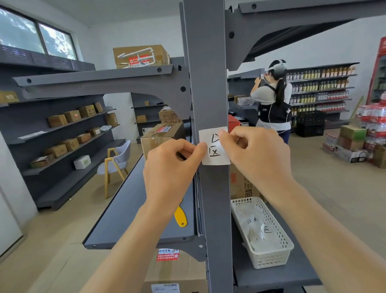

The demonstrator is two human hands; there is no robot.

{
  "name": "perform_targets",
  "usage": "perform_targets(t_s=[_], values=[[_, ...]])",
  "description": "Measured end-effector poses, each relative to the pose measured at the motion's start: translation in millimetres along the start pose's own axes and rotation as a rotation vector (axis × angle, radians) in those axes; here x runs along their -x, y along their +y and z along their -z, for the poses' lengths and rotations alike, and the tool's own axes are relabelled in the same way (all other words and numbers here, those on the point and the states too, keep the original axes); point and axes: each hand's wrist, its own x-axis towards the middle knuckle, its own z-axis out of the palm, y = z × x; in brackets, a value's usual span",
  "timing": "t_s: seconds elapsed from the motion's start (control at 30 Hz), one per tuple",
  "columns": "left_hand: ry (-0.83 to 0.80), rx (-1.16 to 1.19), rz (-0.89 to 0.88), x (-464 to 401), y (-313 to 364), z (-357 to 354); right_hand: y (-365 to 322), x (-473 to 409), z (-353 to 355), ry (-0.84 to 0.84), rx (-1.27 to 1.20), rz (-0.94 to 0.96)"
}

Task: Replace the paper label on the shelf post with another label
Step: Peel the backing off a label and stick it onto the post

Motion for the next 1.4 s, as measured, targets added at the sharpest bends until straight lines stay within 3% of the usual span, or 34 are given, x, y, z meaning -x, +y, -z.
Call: perform_targets(t_s=[0.17,0.37,0.7,0.93,1.2,1.4], values=[[0.005,-0.146,-0.087,-5,2,1,4,-6,-1,-0.031,0.061,-0.032],[-0.037,0.003,-0.117,-19,10,2,4,-11,6,-0.033,-0.056,-0.008],[-0.085,-0.239,-0.285,-41,8,14,15,-25,5,-0.097,-0.109,0.046],[-0.059,-0.192,-0.297,-35,-4,9,20,-19,0,-0.134,-0.122,0.054],[-0.104,-0.26,-0.321,-18,-26,-1,25,-9,1,-0.173,-0.031,0.087],[-0.157,-0.309,-0.433,-11,-34,4,34,3,-1,-0.228,0.021,0.121]])
